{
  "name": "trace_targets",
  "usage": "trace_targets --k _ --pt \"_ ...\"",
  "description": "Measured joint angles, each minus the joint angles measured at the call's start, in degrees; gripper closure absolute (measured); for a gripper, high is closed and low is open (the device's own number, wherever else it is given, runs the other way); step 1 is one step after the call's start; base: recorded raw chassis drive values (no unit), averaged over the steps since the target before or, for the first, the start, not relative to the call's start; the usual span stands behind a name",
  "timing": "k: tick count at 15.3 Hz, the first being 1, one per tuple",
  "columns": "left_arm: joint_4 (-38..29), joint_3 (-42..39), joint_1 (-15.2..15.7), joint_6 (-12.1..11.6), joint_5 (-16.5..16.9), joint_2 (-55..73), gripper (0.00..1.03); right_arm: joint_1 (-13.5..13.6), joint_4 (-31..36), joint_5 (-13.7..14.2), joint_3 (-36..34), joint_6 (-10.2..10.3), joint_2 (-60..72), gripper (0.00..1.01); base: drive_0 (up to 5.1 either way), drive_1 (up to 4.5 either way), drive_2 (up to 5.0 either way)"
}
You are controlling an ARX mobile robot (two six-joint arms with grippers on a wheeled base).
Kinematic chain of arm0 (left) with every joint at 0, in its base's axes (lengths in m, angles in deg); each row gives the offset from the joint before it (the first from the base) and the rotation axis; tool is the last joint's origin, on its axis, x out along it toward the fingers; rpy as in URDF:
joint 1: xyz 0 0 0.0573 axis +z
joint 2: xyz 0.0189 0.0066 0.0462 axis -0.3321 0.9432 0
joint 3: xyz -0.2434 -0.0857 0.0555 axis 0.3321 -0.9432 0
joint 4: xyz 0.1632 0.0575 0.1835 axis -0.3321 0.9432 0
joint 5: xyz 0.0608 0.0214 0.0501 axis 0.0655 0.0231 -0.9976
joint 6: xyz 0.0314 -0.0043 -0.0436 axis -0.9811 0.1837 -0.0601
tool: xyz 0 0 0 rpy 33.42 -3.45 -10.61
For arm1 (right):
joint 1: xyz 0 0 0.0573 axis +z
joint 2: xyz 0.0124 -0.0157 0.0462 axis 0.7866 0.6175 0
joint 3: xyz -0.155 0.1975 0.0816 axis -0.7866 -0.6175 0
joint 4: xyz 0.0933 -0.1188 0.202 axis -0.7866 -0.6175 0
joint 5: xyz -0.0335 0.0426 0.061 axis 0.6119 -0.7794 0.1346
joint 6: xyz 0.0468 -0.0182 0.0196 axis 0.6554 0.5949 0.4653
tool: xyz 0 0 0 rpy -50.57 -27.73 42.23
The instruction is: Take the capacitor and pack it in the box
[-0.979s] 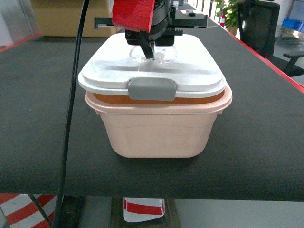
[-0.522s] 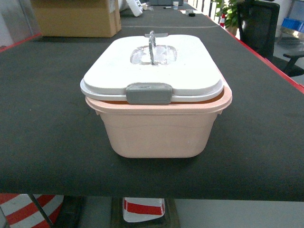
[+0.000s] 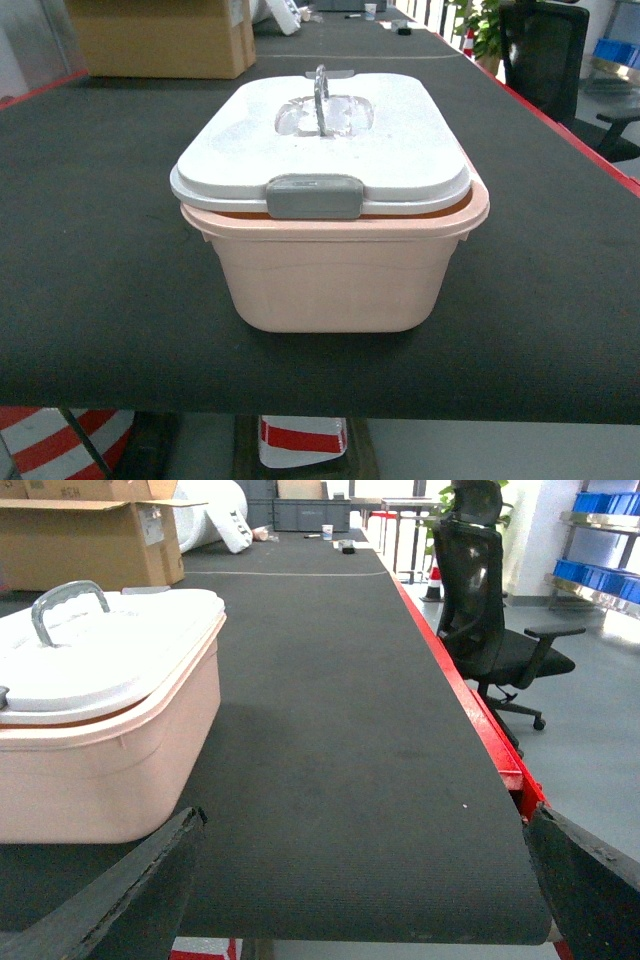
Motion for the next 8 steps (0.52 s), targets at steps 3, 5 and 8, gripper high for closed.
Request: trace_targets --k 3,5,8 --pt "10.6 -0.4 2.1 2.0 4.3 -4.9 0.17 0.0 0.0 0.0 0.0 0.0 0.0 0.03 0.0 0.0 0.0" --pt "12.6 -7.0 5.0 2.7 7.1 -10.4 0.44 0.0 0.0 0.0 0.0 0.0 0.0 0.03 0.0 0.0 0.0" --pt "11.6 -13.5 7.7 2.8 9.9 -15.8 0.81 0.0 0.0 0.0 0.0 0.0 0.0 0.03 0.0 0.0 0.0"
